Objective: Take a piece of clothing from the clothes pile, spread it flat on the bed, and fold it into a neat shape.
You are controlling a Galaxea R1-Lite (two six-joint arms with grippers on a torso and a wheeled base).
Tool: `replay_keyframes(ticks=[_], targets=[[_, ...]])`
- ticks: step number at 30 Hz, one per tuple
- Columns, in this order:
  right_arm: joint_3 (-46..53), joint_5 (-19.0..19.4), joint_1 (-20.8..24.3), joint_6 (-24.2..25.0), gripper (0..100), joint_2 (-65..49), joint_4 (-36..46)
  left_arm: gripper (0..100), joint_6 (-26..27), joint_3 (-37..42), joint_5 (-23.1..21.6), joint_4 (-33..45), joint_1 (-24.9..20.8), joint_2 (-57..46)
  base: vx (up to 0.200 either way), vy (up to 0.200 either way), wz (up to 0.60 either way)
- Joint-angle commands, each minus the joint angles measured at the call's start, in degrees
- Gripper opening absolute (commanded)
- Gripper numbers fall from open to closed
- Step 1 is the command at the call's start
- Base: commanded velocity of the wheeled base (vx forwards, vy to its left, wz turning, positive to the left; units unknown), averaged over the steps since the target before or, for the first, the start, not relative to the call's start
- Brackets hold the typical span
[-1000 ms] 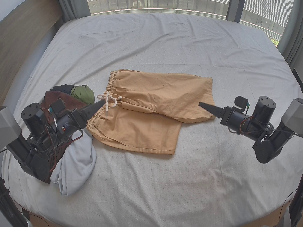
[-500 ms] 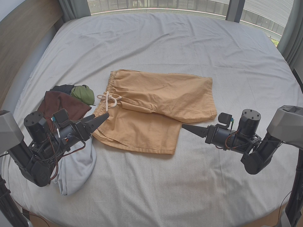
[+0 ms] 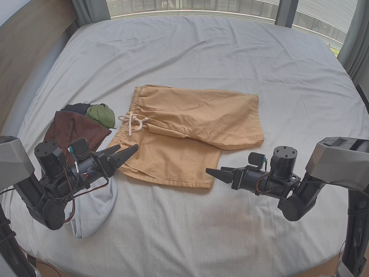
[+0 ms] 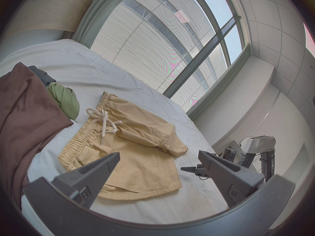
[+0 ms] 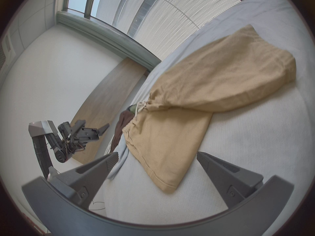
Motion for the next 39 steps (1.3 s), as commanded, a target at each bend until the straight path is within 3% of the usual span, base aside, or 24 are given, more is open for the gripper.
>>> replay_keyframes(ticks=[1, 6, 23, 36, 37, 39], targets=[[-1.44, -0.43, 0.96, -1.22, 100, 1.26, 2.65, 100, -0.1, 0.02, -0.01, -0.03, -0.03, 0.21, 0.0, 0.0, 0.0], [-1.61, -0.69, 0.6, -2.63, 100, 1.44, 4.23, 100, -0.1, -0.06, -0.01, 0.06, -0.03, 0.21, 0.0, 0.0, 0.0], [-8.2, -9.3, 3.06, -7.02, 100, 2.49, 13.19, 100, -0.01, -0.15, 0.08, -0.03, -0.03, 0.03, 0.0, 0.0, 0.0], [-10.75, -12.29, 4.56, -6.93, 100, 3.63, 13.37, 100, 0.07, -0.15, 0.17, -0.03, 0.06, 0.03, 0.0, 0.0, 0.0], [-10.84, -12.38, 4.73, -6.85, 0, 3.63, 13.37, 100, 0.07, -0.15, 0.17, -0.03, -0.03, -0.06, 0.0, 0.0, 0.0], [-10.66, -12.38, 4.82, -6.85, 0, 3.72, 13.37, 100, 0.07, -0.15, 0.17, -0.03, 0.06, -0.06, 0.0, 0.0, 0.0]])
